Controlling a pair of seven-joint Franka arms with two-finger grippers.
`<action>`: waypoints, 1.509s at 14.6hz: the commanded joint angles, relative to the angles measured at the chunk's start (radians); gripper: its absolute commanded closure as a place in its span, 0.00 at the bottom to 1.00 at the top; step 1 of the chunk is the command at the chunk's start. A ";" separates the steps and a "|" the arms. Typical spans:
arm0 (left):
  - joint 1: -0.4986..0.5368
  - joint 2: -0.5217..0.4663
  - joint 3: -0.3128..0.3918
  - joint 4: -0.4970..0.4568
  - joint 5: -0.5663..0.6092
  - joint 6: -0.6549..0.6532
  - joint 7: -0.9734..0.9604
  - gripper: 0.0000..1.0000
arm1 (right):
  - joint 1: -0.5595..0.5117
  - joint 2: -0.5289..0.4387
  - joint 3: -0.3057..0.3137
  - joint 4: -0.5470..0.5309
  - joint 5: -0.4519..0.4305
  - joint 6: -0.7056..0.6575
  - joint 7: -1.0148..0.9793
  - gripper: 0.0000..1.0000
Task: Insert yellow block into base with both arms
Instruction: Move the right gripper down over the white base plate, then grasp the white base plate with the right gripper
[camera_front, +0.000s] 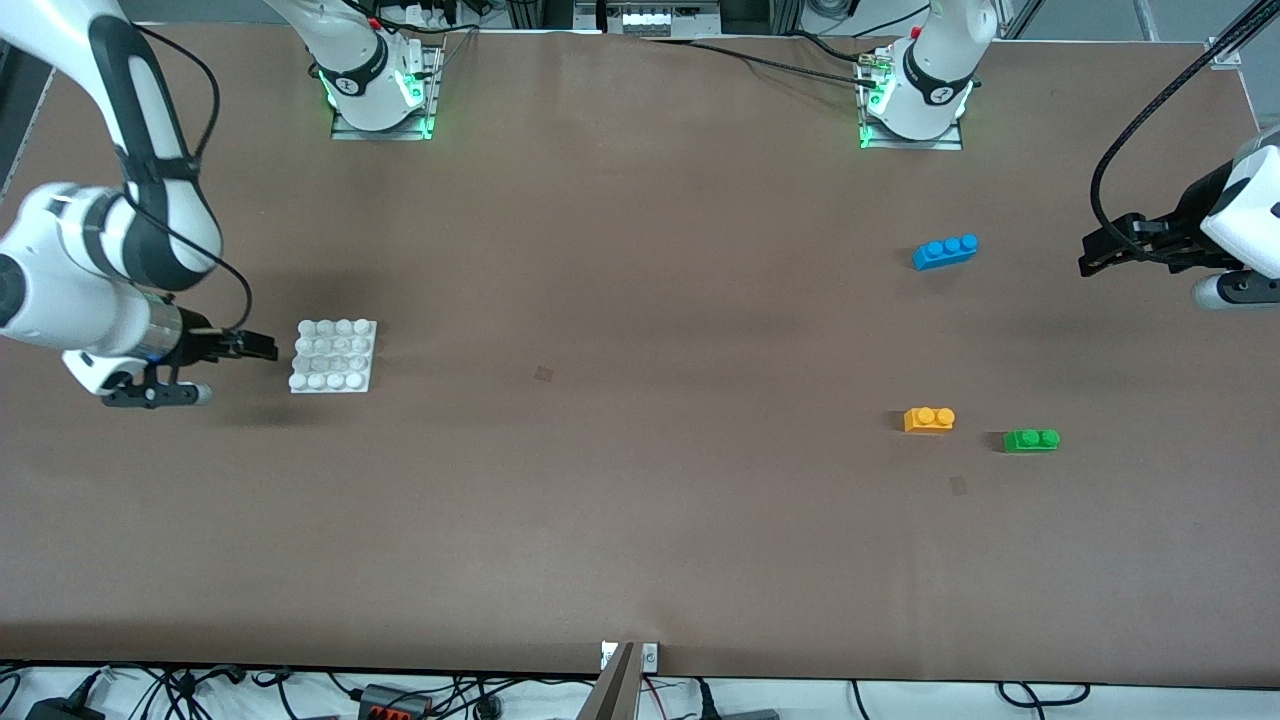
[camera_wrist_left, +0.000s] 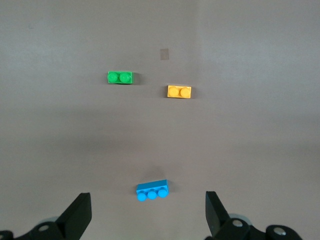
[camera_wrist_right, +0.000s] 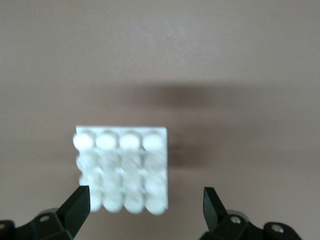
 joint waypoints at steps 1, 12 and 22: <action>0.004 -0.005 0.003 0.006 -0.023 -0.014 -0.005 0.00 | -0.003 0.032 0.002 -0.034 0.100 0.061 -0.044 0.00; 0.005 -0.005 0.003 0.006 -0.023 -0.014 -0.003 0.00 | -0.006 0.098 0.008 -0.072 0.107 0.094 -0.155 0.00; 0.010 -0.005 0.004 0.006 -0.023 -0.014 -0.001 0.00 | 0.006 0.140 0.007 -0.071 0.107 0.118 -0.273 0.25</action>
